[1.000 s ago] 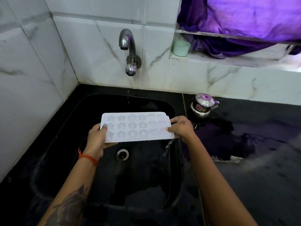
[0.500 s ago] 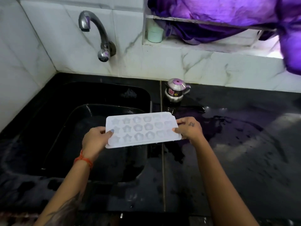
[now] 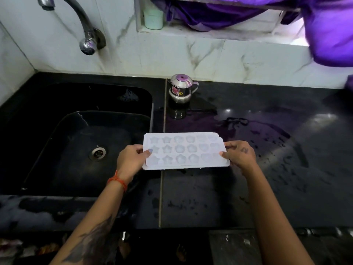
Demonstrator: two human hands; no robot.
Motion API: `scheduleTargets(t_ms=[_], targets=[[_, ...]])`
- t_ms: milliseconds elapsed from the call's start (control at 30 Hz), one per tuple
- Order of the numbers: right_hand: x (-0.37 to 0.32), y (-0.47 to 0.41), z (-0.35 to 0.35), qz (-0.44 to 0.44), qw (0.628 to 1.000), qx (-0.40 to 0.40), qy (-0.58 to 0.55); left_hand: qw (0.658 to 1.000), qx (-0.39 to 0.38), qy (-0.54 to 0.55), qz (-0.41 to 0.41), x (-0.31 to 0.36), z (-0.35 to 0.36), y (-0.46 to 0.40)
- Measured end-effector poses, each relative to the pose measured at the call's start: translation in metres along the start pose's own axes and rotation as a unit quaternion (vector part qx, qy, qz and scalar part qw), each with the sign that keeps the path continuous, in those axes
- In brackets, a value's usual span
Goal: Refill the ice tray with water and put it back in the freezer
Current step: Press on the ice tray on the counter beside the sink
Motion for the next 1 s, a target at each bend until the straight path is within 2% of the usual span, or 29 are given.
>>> scheduleTargets(t_ms=[367,533,600,700,767,867,1000], targets=[[0.034,0.001,-0.017,0.018,0.999,0.028,-0.016,1.000,-0.014,-0.003,0.006,0.011,0.034,0.004],[0.039,-0.002,-0.016,0.012,1.000,0.021,-0.016,0.999,0.013,-0.011,0.027,0.008,0.039,0.002],[0.040,-0.003,-0.016,0.004,1.000,0.023,0.004,0.997,0.051,-0.032,0.057,0.002,0.042,0.002],[0.039,0.001,-0.013,-0.034,0.997,0.063,0.041,0.983,0.136,-0.063,0.106,-0.010,0.045,0.003],[0.037,0.004,-0.010,-0.079,0.988,0.114,0.063,0.975,0.165,-0.073,0.129,-0.015,0.047,0.006],[0.036,0.006,-0.001,-0.176,0.966,0.167,0.087,0.967,0.173,-0.094,0.162,-0.021,0.048,0.008],[0.039,0.001,0.013,-0.267,0.941,0.150,0.144,0.970,0.138,-0.104,0.172,-0.030,0.052,0.007]])
Point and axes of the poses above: each hand's wrist, its own y-axis away from the middle knuckle, its own z-axis out of the palm, x = y × z, the point moved 1 cm from there along -y, towards the middle knuckle, and after that the axes turned 10 degrees about -z, right-handed, at the moved point
